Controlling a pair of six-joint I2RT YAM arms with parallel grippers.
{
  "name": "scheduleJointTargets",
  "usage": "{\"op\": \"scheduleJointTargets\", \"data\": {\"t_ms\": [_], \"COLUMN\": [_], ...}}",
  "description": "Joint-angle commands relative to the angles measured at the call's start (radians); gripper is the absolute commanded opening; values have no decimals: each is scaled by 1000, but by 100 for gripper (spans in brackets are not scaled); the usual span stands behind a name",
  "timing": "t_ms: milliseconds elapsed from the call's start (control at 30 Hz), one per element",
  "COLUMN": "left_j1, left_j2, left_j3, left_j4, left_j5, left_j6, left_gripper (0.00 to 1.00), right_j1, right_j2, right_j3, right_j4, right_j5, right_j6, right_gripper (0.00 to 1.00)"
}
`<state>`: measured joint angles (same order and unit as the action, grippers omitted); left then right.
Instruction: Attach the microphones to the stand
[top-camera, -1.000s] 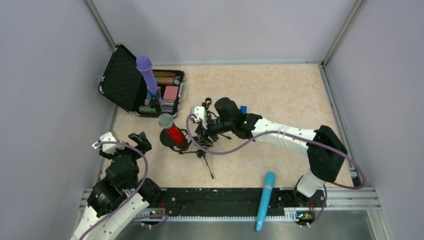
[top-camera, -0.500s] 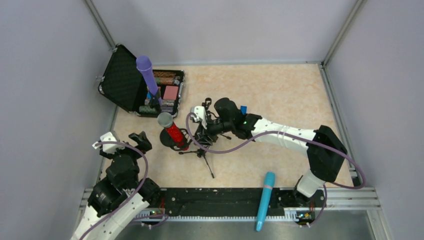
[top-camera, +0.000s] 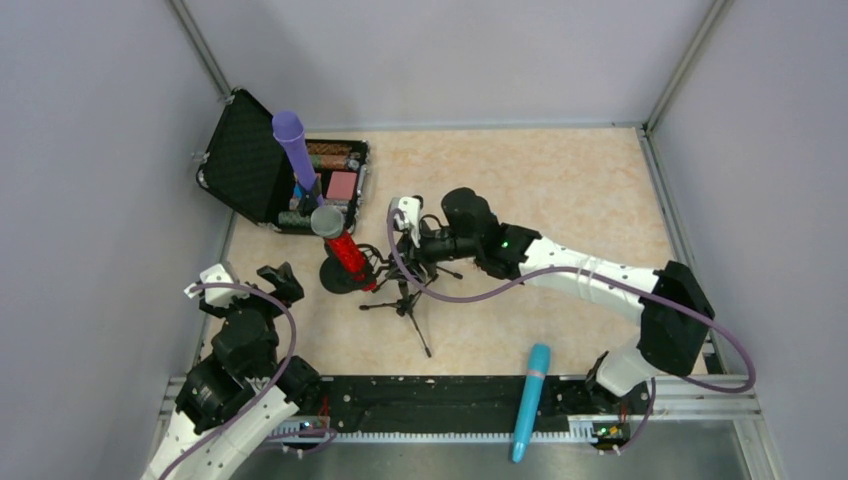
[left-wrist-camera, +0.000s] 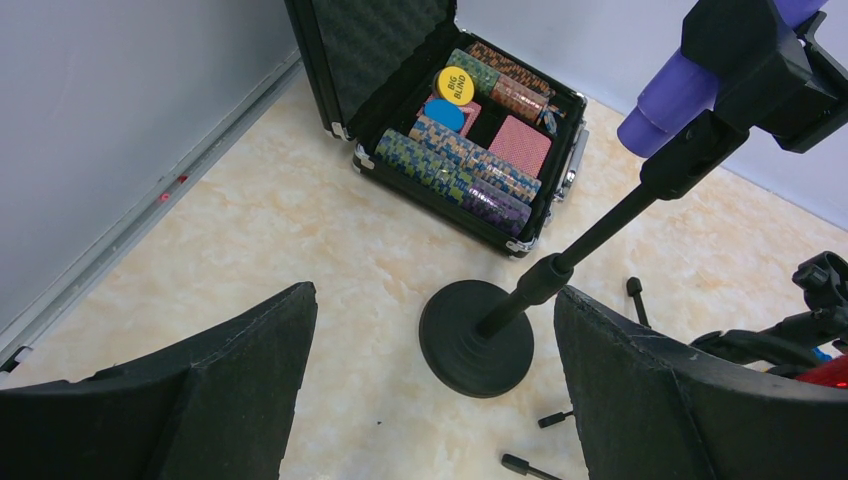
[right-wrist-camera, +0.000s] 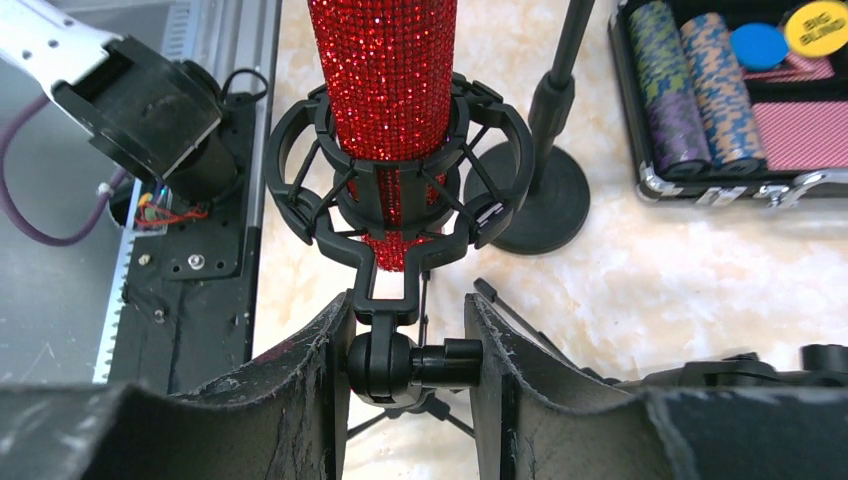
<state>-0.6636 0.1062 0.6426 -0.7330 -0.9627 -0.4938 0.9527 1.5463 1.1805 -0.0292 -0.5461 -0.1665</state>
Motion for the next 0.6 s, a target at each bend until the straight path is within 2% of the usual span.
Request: {"op": "scheduleJointTargets", "data": {"t_ms": [0, 567], "left_j1": [4, 4], "left_j2": [-17, -17], "left_j3": [-6, -8], "left_j4": [44, 46], "left_j5": [-11, -14], "left_j6": [15, 14], "left_gripper": [92, 92], "right_j1": [6, 5], "right_j2": [-101, -254], "right_j3": [44, 150], "right_j4": [103, -26], "right_j5": [23, 155], "right_j6": [33, 25], "right_gripper": [0, 0]}}
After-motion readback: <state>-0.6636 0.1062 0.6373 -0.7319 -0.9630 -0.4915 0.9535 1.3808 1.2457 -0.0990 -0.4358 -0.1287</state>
